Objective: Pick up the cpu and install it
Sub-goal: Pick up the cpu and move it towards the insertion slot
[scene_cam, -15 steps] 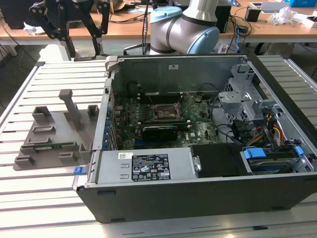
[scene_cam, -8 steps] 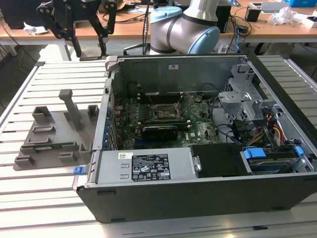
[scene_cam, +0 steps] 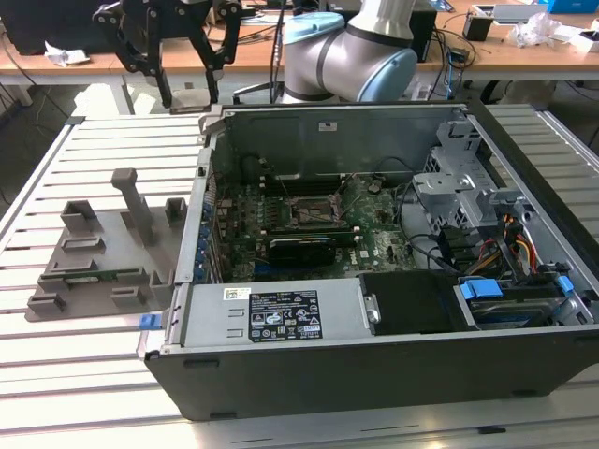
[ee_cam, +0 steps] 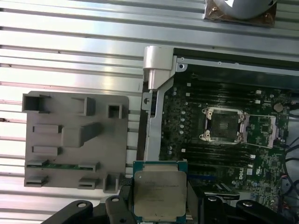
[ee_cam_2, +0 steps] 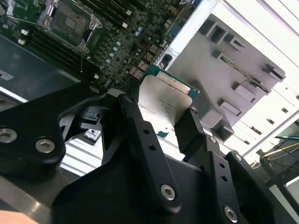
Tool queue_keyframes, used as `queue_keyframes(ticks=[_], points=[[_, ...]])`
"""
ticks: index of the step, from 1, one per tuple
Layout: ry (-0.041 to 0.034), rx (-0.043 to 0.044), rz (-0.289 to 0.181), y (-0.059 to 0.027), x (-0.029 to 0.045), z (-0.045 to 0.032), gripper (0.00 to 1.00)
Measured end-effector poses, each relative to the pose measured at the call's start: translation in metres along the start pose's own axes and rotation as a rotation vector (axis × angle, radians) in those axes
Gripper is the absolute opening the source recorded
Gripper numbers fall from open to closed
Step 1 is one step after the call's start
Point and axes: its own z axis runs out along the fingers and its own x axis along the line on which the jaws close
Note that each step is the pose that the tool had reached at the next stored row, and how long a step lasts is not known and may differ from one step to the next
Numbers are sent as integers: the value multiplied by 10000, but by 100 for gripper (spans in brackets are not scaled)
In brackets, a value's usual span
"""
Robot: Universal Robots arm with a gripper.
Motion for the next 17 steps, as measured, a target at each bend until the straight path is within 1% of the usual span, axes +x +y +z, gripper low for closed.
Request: queue_keyframes(ticks=[10, 11, 15, 17], points=[[1, 0, 0, -11, -172, 6, 55], [1, 1, -1, -13, -205, 8, 55], [1, 4, -1, -17, -273, 13, 55], [1, 5, 0, -20, -325, 21, 55]])
